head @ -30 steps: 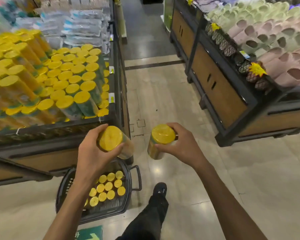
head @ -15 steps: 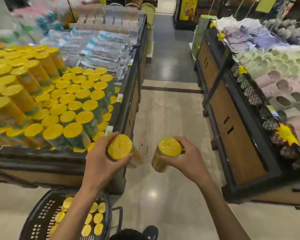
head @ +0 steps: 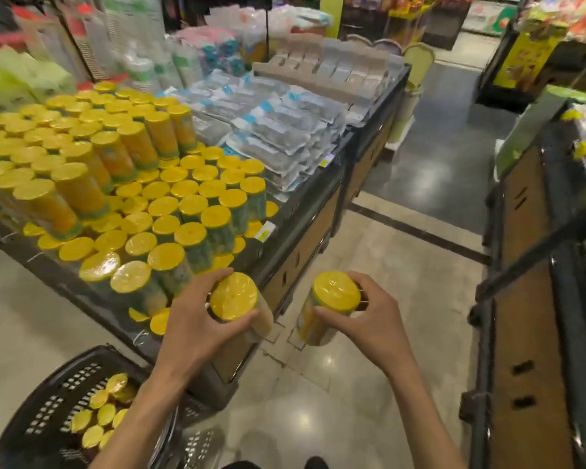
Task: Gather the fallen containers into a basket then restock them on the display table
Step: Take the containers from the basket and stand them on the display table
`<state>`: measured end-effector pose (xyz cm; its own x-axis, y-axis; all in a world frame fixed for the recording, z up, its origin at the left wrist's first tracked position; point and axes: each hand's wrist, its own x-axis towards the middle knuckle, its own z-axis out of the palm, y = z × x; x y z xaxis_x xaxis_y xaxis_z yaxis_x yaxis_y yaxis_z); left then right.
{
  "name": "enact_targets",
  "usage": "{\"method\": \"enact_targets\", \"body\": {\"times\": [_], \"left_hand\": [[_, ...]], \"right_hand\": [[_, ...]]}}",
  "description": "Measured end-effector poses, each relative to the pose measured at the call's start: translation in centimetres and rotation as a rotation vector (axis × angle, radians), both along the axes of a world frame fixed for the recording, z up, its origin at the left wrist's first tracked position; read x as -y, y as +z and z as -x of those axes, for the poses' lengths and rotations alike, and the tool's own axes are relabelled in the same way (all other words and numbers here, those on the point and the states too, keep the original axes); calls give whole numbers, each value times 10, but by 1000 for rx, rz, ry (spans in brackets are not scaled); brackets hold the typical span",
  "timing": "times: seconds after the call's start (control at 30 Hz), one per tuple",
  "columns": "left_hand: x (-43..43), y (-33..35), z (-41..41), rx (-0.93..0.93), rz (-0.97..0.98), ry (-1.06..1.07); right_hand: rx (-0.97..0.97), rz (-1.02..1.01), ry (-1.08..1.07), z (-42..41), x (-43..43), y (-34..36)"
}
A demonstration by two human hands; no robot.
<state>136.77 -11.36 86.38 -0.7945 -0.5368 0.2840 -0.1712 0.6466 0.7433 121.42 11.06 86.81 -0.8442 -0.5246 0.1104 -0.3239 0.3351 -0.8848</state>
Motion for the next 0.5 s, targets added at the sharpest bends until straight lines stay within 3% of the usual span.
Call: {"method": "enact_targets", "body": {"times": [0.27,0.5], "left_hand": [[-10,14,45,-65,7,310],[38,19,67,-17,12,545]], "right_hand": [[37,17,284,102,53,-3],[61,11,512,154,139,-3]]}}
